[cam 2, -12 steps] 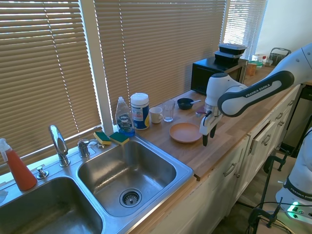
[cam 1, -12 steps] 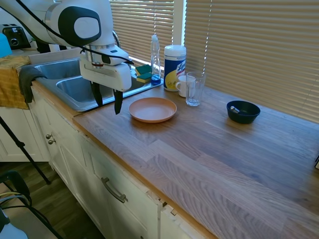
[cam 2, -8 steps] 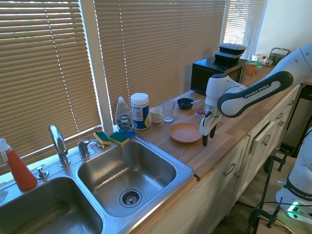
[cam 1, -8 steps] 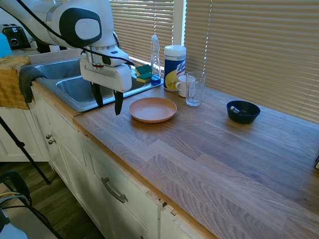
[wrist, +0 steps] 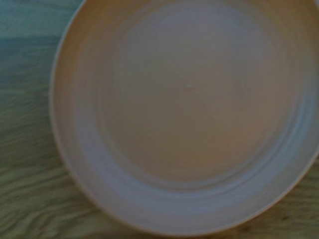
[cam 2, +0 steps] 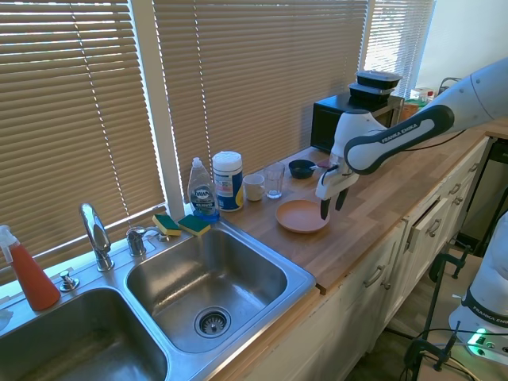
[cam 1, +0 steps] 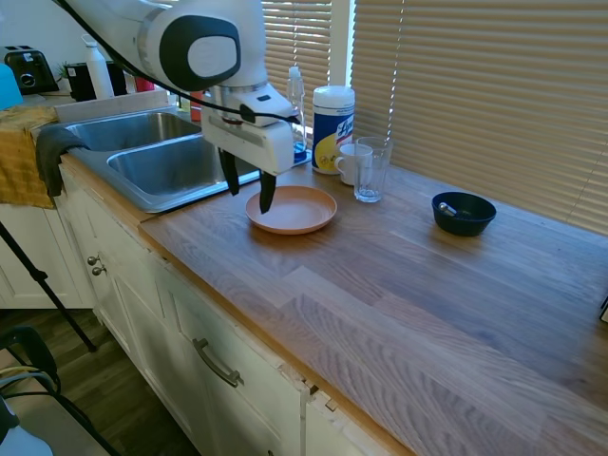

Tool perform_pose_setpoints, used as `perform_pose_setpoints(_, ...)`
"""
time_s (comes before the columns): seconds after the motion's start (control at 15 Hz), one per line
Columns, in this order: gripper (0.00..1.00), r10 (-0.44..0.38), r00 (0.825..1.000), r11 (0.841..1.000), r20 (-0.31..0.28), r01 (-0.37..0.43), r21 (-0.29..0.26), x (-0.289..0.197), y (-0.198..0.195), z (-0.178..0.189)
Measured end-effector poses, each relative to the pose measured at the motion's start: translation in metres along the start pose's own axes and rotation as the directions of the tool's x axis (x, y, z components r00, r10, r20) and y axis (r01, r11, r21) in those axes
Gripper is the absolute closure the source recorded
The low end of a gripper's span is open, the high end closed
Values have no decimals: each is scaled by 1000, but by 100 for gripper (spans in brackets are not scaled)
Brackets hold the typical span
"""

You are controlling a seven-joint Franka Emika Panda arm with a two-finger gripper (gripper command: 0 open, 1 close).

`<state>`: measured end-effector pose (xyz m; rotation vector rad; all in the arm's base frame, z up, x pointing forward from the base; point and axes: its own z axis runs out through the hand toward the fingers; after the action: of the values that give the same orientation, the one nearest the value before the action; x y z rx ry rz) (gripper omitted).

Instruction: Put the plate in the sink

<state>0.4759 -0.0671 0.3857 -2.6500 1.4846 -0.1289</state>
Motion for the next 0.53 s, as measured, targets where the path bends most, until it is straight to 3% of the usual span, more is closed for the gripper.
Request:
perform_pose_setpoints(0.2, 0, 61, 998, 998, 11, -61, 19, 50, 8, 4)
perform_pose_setpoints(0.53, 0, 52, 991, 996, 121, -60, 63, 105, 2, 25)
